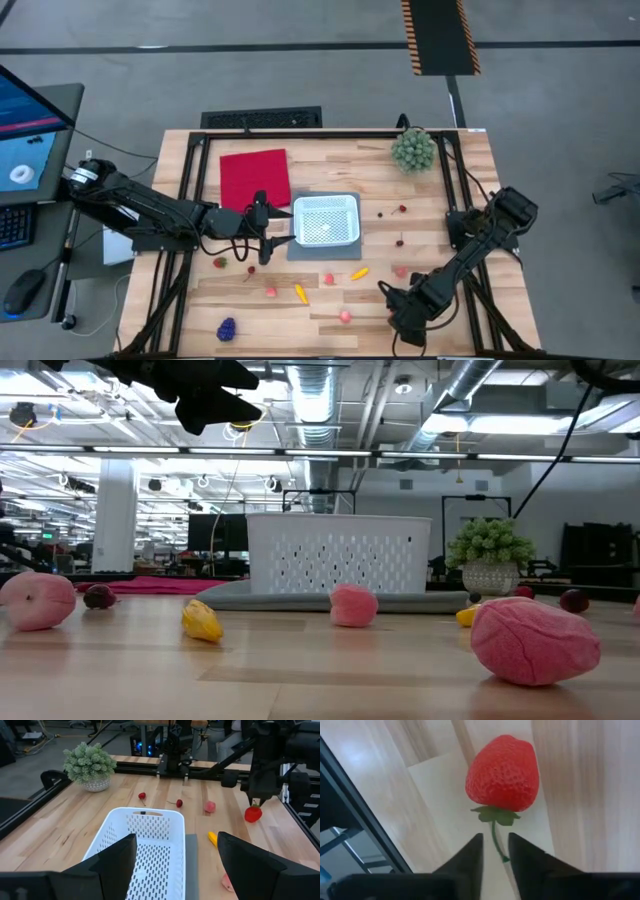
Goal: Pick and placing Produce into tupperware
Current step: Put the right strawberry into the white basket
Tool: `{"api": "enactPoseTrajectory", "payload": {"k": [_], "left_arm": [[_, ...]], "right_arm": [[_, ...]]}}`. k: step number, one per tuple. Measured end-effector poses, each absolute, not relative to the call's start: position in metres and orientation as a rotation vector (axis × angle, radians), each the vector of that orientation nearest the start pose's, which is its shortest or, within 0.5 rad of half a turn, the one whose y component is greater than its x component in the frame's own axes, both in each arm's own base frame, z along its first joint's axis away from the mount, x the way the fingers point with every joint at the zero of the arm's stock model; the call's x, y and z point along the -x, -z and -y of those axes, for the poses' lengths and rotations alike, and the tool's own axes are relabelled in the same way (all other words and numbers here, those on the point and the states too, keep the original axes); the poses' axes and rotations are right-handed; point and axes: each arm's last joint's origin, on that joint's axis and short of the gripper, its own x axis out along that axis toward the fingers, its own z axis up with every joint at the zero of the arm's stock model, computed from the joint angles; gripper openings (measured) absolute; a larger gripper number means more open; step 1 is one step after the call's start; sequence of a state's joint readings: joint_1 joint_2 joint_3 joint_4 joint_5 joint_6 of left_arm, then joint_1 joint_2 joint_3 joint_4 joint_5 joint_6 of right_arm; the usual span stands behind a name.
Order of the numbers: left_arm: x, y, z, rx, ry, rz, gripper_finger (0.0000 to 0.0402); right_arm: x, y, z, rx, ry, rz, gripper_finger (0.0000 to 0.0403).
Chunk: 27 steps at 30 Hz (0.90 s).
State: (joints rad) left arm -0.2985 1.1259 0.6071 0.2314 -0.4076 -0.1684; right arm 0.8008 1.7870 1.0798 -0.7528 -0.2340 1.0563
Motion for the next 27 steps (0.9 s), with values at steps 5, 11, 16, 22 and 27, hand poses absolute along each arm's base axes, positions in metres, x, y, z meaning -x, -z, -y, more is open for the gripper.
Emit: {"api": "enactPoseTrajectory", "payload": {"k": [5, 11, 16, 22, 27], "left_arm": [[-0.232, -0.246, 0.059, 0.067, -0.131, -0.260, 0.0269], [-0.232, -0.246, 0.059, 0.060, -0.130, -0.261, 0.0269], [-0.232, -0.246, 0.059, 0.059, -0.130, -0.261, 0.0269], [-0.232, -0.246, 0.059, 0.059, -0.130, -0.261, 0.0269], [-0.232, -0.245, 0.059, 0.056, -0.130, -0.269, 0.0269]], "right_arm": [[-0.214, -0.153, -0.228, -0.361, -0.009, -1.673, 0.0022], [-0.218, -0.153, -0.224, -0.359, -0.015, -1.668, 0.0024], [-0.226, -0.156, -0.217, -0.304, -0.033, -1.640, 0.0014], [-0.238, -0.175, -0.214, -0.237, -0.013, -1.608, 0.0014], [-0.246, -0.203, -0.214, -0.105, 0.020, -1.547, 0.0014]]}}
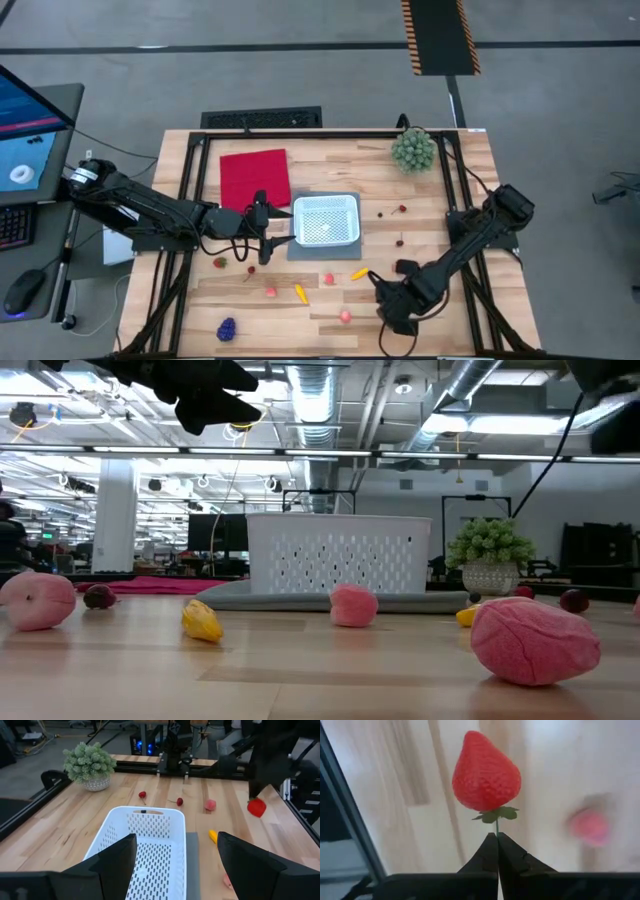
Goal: Pick and placing Produce into tupperware
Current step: Put the right strawberry into the white basket
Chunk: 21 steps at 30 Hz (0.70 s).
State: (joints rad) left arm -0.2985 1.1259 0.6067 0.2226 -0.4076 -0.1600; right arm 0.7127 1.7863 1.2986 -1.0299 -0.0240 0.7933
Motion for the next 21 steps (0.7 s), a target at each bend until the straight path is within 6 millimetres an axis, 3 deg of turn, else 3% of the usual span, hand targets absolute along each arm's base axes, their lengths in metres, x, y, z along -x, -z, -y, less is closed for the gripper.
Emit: {"api": "enactPoseTrajectory", "payload": {"k": [5, 9, 21], "left_arm": [[-0.232, -0.245, 0.059, 0.056, -0.130, -0.268, 0.0269], [-0.232, -0.245, 0.059, 0.056, -0.130, -0.270, 0.0269], [-0.231, -0.242, 0.060, 0.038, -0.129, -0.301, 0.0269]], "right_arm": [[-0.264, -0.227, -0.209, 0.051, 0.063, -1.369, 0.0016], [-0.278, -0.235, -0.197, 0.164, 0.112, -1.255, 0.0015], [-0.314, -0.247, -0.139, 0.282, 0.194, -1.156, 0.0015]]}}
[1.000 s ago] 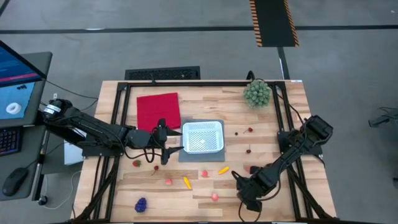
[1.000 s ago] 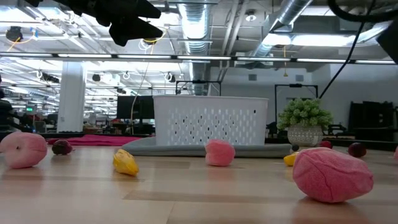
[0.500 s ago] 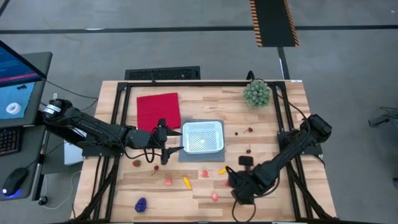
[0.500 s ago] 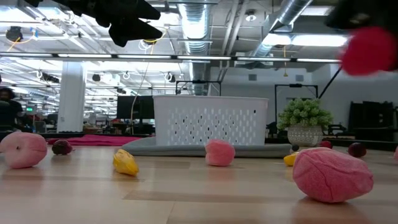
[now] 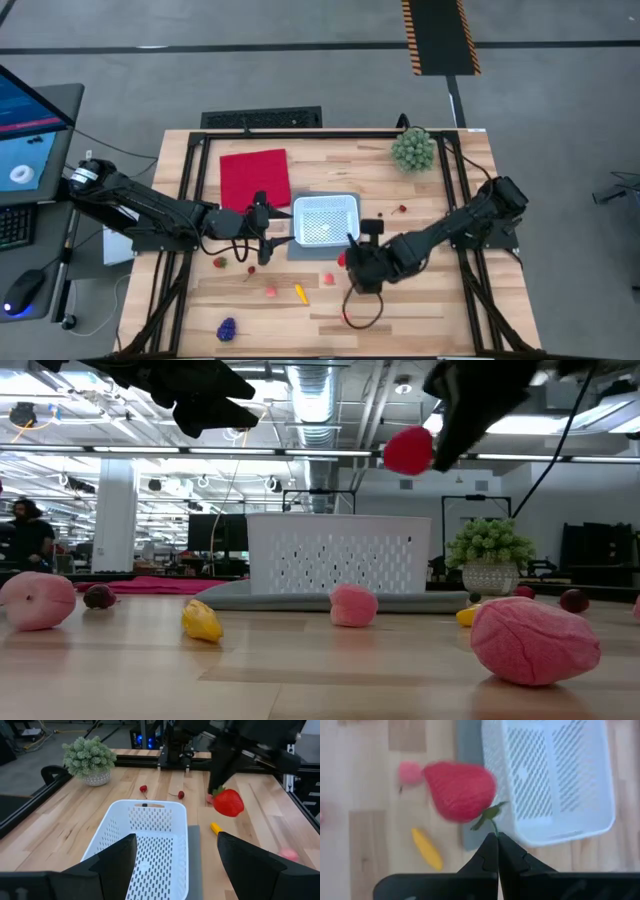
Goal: Pick and placing Produce into tupperware
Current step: Put the right strawberry into the white basket
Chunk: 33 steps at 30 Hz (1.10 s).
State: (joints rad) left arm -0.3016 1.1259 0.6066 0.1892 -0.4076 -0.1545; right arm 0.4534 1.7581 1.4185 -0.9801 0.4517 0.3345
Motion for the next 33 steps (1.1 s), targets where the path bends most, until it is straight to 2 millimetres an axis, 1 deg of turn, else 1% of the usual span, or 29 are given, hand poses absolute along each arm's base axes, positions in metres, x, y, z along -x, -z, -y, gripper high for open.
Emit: {"api": "enactPoseTrajectory", "payload": {"k": [5, 8, 12, 14, 16, 21, 28, 33], "left_arm": [[-0.230, -0.242, 0.061, 0.021, -0.119, -0.302, 0.0269], [-0.230, -0.242, 0.061, 0.017, -0.118, -0.302, 0.0269], [-0.230, -0.242, 0.061, 0.007, -0.117, -0.302, 0.0269], [-0.230, -0.242, 0.061, 0.007, -0.117, -0.302, 0.0269], [-0.230, -0.242, 0.061, 0.007, -0.117, -0.302, 0.0269], [-0.229, -0.244, 0.061, 0.004, -0.114, -0.293, 0.0269], [-0.228, -0.243, 0.061, -0.001, -0.114, -0.308, 0.0269], [-0.228, -0.242, 0.061, 0.001, -0.115, -0.314, 0.0269]], "right_arm": [[-0.323, -0.266, -0.107, 0.272, 0.201, -1.089, 0.0015], [-0.331, -0.277, -0.084, 0.228, 0.164, -1.043, 0.0015], [-0.345, -0.281, -0.053, 0.138, 0.077, -1.001, 0.0015], [-0.351, -0.277, -0.040, 0.115, 0.068, -1.003, 0.0015], [-0.356, -0.269, -0.029, 0.091, 0.068, -1.032, 0.0015], [-0.367, -0.249, -0.011, 0.047, 0.080, -1.091, 0.0015], [-0.380, -0.222, -0.002, -0.005, 0.058, -1.146, 0.0018], [-0.385, -0.208, 0.002, -0.025, 0.053, -1.172, 0.0017]]}}
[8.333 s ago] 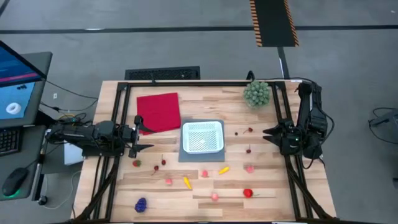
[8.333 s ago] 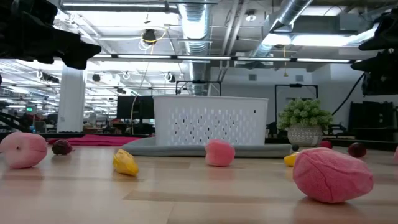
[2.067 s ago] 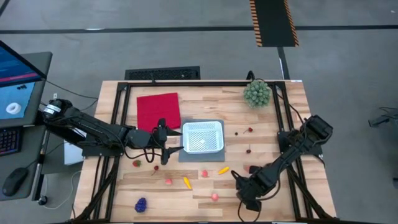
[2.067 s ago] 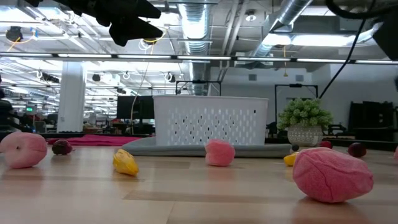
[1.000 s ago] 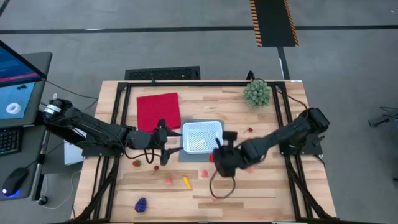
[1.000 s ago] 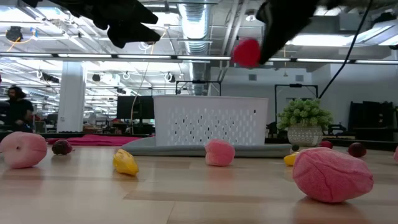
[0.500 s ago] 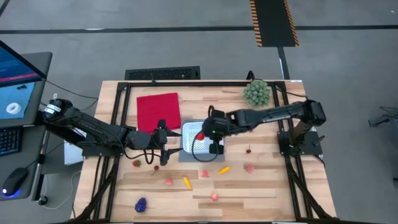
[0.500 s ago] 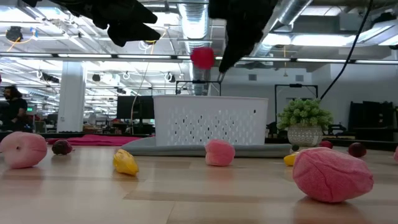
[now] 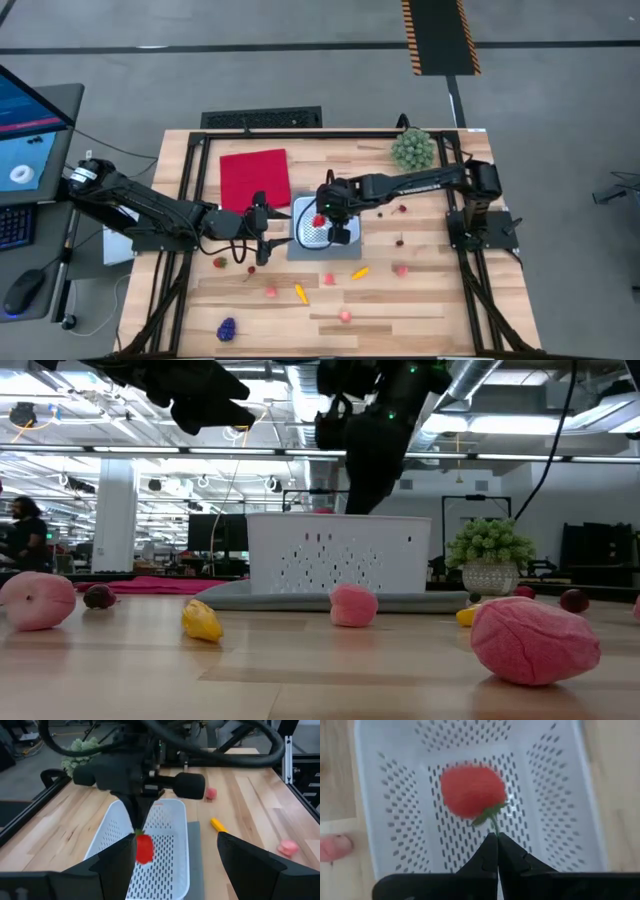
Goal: Pick and placing Produce into tupperware
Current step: Put the right strawberry into the white basket, then put the bottom left cherry into the white basket
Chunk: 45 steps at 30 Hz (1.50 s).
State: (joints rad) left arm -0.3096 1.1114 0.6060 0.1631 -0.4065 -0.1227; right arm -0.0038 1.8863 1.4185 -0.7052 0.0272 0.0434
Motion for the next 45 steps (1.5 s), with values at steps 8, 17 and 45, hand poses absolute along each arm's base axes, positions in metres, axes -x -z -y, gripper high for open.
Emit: {"api": "enactPoseTrajectory", "payload": {"k": [8, 17, 45], "left_arm": [[-0.228, -0.242, 0.061, 0.008, -0.116, -0.314, 0.0269], [-0.228, -0.242, 0.061, 0.012, -0.116, -0.314, 0.0269], [-0.227, -0.241, 0.061, 0.005, -0.118, -0.334, 0.0269]], "right_arm": [[-0.387, -0.200, 0.008, -0.037, 0.060, -1.198, 0.0027], [-0.387, -0.201, 0.011, -0.055, 0.051, -1.196, 0.0037], [-0.333, -0.289, -0.003, 0.011, 0.153, -1.073, 0.0072]]}}
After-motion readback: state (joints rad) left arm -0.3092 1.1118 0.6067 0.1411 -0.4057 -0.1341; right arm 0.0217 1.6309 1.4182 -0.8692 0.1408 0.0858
